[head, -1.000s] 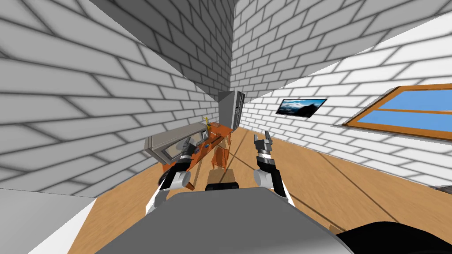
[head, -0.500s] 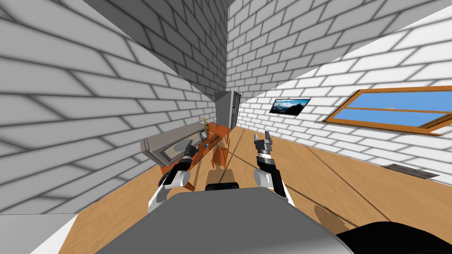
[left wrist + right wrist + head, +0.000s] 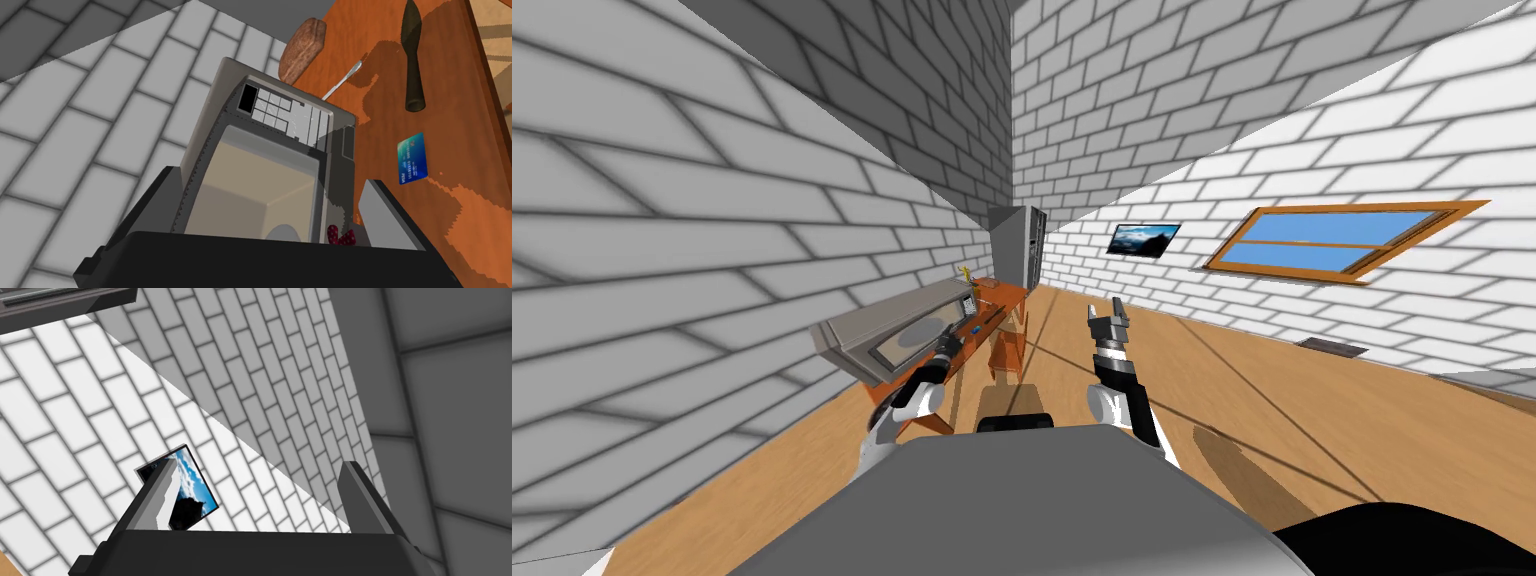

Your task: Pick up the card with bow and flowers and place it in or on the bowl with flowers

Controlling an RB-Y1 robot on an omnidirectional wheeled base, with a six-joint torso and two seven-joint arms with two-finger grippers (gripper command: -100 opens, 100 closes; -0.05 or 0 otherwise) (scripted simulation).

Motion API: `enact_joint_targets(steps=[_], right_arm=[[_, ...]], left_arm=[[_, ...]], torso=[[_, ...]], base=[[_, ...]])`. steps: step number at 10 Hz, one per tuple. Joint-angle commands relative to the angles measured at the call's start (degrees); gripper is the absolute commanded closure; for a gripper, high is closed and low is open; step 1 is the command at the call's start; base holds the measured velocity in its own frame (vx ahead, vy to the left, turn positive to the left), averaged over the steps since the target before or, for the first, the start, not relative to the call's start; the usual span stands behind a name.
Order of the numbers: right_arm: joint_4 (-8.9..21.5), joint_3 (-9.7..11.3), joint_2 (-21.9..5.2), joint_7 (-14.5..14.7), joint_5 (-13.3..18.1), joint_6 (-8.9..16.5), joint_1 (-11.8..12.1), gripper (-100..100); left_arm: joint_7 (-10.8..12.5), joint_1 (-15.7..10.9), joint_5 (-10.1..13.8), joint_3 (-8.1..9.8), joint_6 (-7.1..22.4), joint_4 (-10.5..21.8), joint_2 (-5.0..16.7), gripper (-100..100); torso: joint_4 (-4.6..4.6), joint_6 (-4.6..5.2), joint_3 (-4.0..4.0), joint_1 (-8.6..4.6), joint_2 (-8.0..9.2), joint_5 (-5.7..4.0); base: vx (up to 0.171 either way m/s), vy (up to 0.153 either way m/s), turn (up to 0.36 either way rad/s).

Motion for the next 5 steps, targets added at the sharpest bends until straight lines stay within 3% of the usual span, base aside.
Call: enact_joint_targets(steps=[1, 2, 5], right_arm=[[0.0, 0.0, 0.0, 0.0, 0.0, 0.0, 0.0, 0], [0.0, 0.0, 0.0, 0.0, 0.0, 0.0, 0.0, 0], [0.0, 0.0, 0.0, 0.0, 0.0, 0.0, 0.0, 0]], left_arm=[[1.0, -1.2, 1.1, 0.12, 1.5, 2.9, 0.7, -100], [1.0, -1.2, 1.1, 0.12, 1.5, 3.1, 0.7, -100], [4.1, -4.9, 5.1, 0.13, 6.0, 9.0, 2.6, -100]], torso=[[0.00, 0.00, 0.00, 0.00, 0.00, 0.00], [0.00, -0.04, -0.02, -0.02, -0.05, 0.00], [-0.04, -0.04, -0.10, -0.13, -0.18, -0.02]], base=[[-0.070, 0.086, -0.130], [-0.018, 0.033, 0.029], [-0.056, 0.069, -0.198]])
